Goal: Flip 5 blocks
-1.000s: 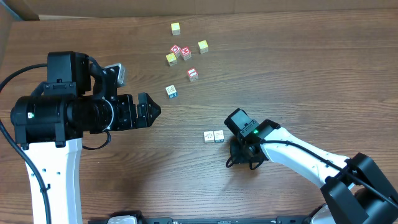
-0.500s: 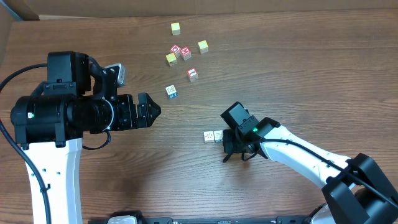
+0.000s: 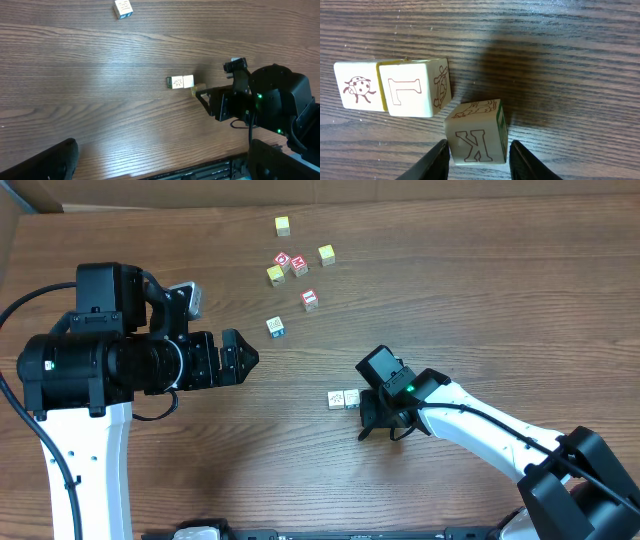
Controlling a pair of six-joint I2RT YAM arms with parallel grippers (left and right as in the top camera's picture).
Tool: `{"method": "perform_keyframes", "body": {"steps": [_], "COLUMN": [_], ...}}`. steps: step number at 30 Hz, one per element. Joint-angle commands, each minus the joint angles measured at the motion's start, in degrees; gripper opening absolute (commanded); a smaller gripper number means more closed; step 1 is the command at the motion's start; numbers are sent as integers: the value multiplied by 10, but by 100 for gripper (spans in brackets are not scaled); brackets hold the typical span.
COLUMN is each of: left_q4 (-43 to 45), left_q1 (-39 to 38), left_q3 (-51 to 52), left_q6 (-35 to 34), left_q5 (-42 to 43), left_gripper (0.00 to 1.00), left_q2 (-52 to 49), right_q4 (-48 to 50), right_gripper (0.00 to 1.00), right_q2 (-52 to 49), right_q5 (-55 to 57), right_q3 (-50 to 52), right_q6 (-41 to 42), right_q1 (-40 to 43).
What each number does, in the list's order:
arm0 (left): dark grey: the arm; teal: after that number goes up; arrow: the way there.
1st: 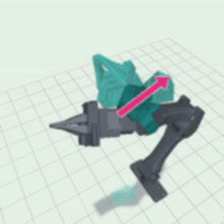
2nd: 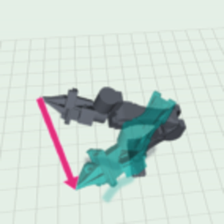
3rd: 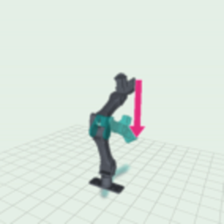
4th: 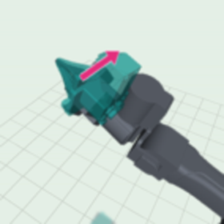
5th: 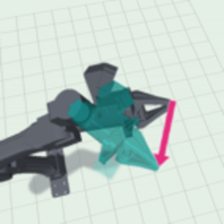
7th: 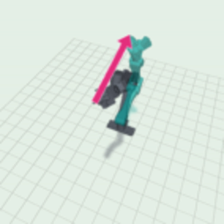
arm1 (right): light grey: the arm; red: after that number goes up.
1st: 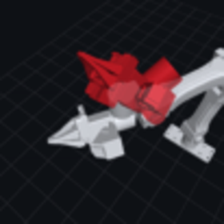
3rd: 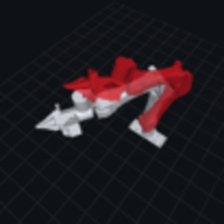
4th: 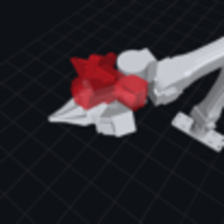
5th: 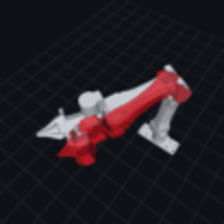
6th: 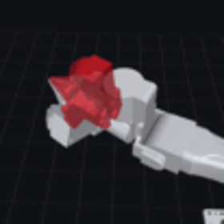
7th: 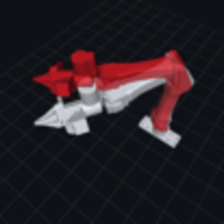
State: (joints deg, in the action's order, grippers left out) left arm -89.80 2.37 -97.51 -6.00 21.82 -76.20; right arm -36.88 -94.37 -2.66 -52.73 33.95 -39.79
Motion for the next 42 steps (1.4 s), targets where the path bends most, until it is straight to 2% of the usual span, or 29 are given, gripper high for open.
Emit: {"method": "perform_keyframes", "body": {"steps": [1, 6, 18, 19, 23, 29, 33, 36, 39, 42], "left_q4": [1, 1, 1, 1, 1, 1, 1, 1, 1, 1], "left_q1": [2, 2, 2, 2, 2, 2, 2, 2, 2, 2], "left_q3": [-12, -12, -12, -12, -12, -12, -12, -12, -12, -12], "left_q6": [0, 0, 0, 0, 0, 0, 0, 0, 0, 0], "left_q5": [0, 0, 0, 0, 0, 0, 0, 0, 0, 0], "left_gripper": [100, 100, 100, 100, 100, 100, 100, 100, 100, 100], "left_q2": [-3, -3, -3, -3, -3, -3, -3, -3, -3, -3], "right_q4": [2, 26, 53, 53, 54, 58, 54, 49, 45, 44], "right_gripper": [39, 34, 35, 42, 46, 61, 64, 63, 53, 52], "right_q2": [0, 0, 0, 0, 0, 0, 0, 0, 0, 0], "right_q5": [0, 3, 18, 26, 30, 35, 34, 34, 29, 21], "right_q3": [-11, 1, 1, 1, 1, 1, 1, 2, 2, 2], "right_q6": [8, 9, 8, 8, 8, 8, 8, 8, 8, 8], "right_q1": [2, 2, 2, 2, 2, 2, 2, 2, 2, 2]}}
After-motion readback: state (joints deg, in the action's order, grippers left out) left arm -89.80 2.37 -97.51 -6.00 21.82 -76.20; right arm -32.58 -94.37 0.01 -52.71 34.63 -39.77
